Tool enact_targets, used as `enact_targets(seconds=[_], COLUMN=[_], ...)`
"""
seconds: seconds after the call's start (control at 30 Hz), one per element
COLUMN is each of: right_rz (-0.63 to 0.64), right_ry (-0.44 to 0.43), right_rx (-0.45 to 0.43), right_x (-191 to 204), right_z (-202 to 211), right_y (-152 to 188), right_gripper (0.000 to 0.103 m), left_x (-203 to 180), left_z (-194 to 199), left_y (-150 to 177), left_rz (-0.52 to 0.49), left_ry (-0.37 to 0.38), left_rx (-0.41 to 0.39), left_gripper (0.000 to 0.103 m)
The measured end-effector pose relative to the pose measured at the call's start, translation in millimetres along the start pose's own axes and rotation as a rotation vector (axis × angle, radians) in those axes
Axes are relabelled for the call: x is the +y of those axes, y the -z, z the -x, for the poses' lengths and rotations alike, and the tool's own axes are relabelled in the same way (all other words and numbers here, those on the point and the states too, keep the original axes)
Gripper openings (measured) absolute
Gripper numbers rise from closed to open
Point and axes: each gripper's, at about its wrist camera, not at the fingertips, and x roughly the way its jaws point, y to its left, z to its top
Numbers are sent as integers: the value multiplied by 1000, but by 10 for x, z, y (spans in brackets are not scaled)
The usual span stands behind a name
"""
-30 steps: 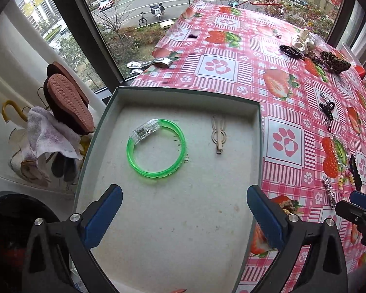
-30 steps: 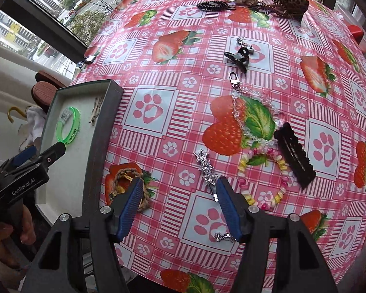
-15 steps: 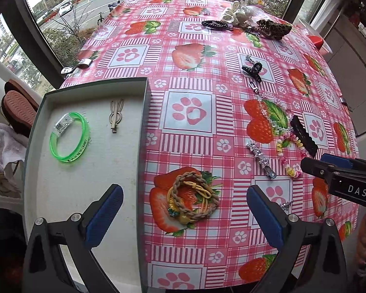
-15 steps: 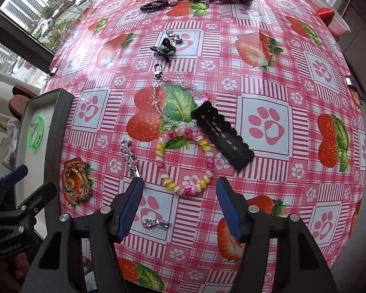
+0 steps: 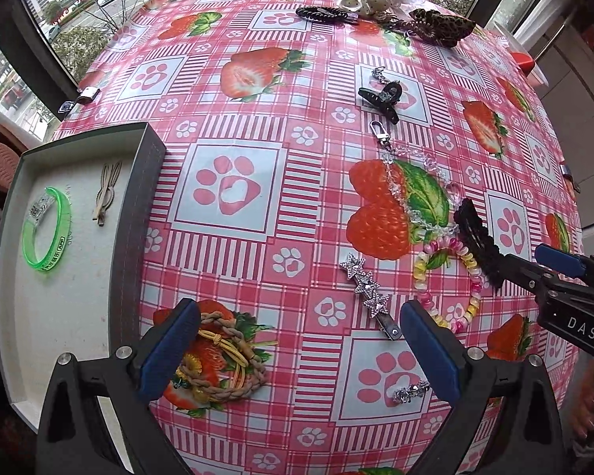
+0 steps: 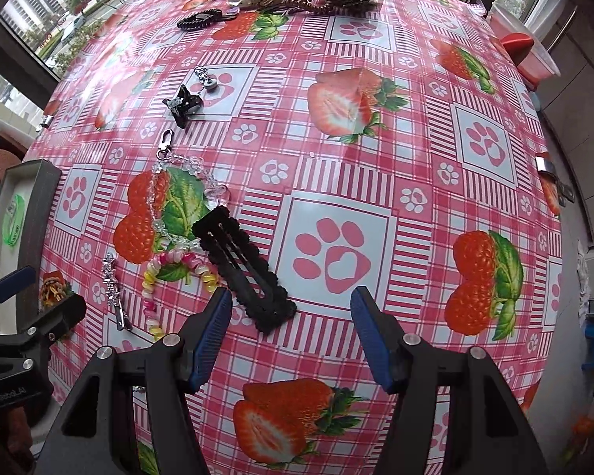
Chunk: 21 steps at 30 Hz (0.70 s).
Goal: Organize jewelry
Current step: 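Grasp the silver star hair clip with the left tool while the right tool grasps the black snap clip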
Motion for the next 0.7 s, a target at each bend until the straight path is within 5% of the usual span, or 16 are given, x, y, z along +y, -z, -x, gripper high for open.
enact_targets(seconds=[0.37, 0.7], right_rz=[162, 256], right_ry=[12, 32], right_rx=[-2, -41], right_x=[-11, 298], right_z=[-105, -195], right_y=[156, -156], right_gripper=[66, 66], left_x=[-121, -248], left_z=[-264, -378], left_y=[13, -58], left_rz=[-16, -20], left_ry=[-21, -51], left_rx=[63, 56], left_gripper=[96, 94])
